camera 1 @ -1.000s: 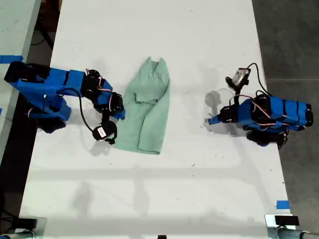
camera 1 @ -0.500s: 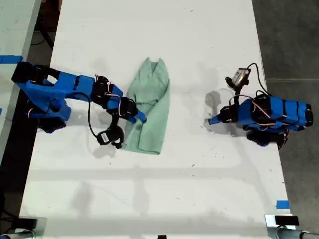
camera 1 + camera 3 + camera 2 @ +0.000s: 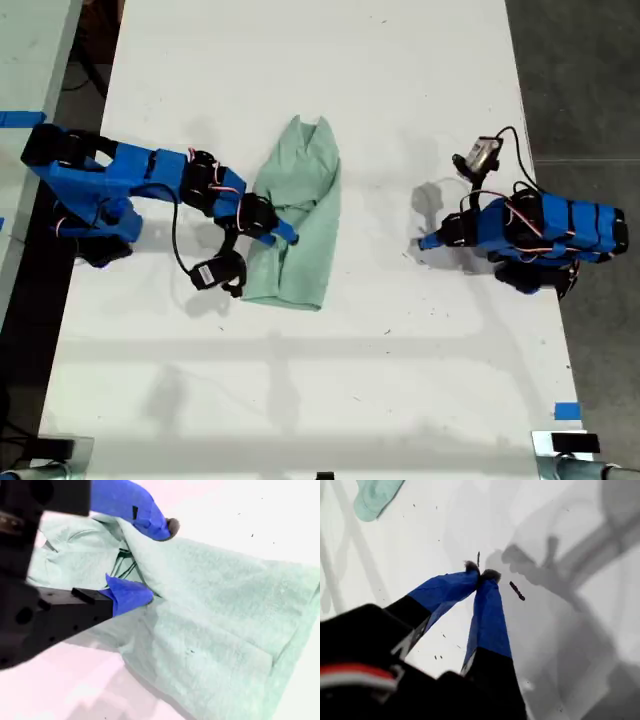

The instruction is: Fold t shirt

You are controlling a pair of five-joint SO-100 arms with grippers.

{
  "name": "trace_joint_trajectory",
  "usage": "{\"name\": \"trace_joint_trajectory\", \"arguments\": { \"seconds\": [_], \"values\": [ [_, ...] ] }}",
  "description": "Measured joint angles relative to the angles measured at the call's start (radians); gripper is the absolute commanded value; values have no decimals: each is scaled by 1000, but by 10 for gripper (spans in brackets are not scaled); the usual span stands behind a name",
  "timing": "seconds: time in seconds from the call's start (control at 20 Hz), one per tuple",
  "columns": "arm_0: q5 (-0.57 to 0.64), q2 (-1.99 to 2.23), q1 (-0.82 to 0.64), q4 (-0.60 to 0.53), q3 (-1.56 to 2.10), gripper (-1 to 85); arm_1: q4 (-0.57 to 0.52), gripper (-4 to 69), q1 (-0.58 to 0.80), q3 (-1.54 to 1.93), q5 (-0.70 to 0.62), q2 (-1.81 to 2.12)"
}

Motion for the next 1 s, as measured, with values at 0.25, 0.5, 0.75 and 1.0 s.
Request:
{"name": "trace_joint_trajectory", "arguments": {
  "seconds": [0.25,0.5,0.75,1.0],
  "values": [
    [2,-149,-20,-106,0,160,0,22,0,0,0,0],
    [2,-287,-20,-156,-34,146,0,22,0,0,0,0],
    [11,-118,-20,-137,-38,130,0,22,0,0,0,0],
    [0,275,-17,-41,95,90,0,22,0,0,0,0]
  ]
}}
